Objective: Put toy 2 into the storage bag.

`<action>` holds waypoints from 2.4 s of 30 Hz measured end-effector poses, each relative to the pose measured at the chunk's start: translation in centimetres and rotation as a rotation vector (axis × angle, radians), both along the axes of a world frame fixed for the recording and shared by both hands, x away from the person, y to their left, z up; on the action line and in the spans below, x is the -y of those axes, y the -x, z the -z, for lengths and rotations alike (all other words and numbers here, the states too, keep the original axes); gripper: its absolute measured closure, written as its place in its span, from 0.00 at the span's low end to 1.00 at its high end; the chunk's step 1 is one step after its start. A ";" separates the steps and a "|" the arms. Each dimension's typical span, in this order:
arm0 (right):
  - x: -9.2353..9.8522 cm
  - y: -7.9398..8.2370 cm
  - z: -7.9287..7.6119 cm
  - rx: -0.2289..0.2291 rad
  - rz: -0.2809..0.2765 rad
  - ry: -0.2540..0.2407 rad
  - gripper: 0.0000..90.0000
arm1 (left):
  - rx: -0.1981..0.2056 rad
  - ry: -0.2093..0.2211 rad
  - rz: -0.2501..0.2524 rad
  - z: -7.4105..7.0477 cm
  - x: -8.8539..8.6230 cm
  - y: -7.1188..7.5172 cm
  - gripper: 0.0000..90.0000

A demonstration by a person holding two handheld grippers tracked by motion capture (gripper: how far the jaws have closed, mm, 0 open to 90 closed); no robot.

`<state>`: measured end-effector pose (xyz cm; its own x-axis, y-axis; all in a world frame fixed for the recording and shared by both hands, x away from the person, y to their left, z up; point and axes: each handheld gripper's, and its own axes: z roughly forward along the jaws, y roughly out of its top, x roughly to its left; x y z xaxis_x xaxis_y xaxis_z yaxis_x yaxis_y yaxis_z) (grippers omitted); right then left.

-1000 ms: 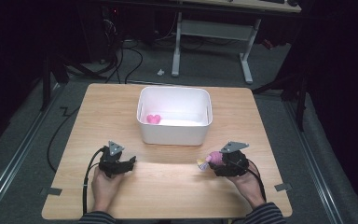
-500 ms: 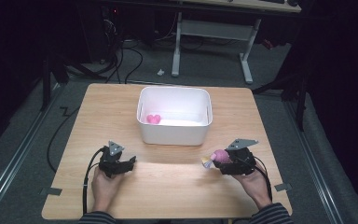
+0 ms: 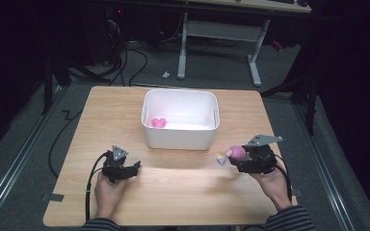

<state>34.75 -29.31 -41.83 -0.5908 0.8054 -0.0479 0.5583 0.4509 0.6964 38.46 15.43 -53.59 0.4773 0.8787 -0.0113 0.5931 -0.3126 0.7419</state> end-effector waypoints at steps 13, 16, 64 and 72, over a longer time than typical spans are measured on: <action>0.2 -1.5 -3.4 0.008 -0.012 -0.033 0.37 | 0.000 0.000 0.000 0.0 0.0 0.0 0.31; 0.1 -2.0 -4.3 0.017 -0.016 -0.039 0.37 | 0.000 0.000 0.000 0.0 0.0 0.0 0.31; -10.0 -11.9 -9.6 0.013 -0.153 0.037 0.37 | -0.001 -0.001 0.004 0.0 0.0 0.0 0.31; -11.2 -13.0 -8.7 -0.014 -0.156 0.059 0.37 | -0.001 -0.002 0.004 0.0 0.0 0.0 0.31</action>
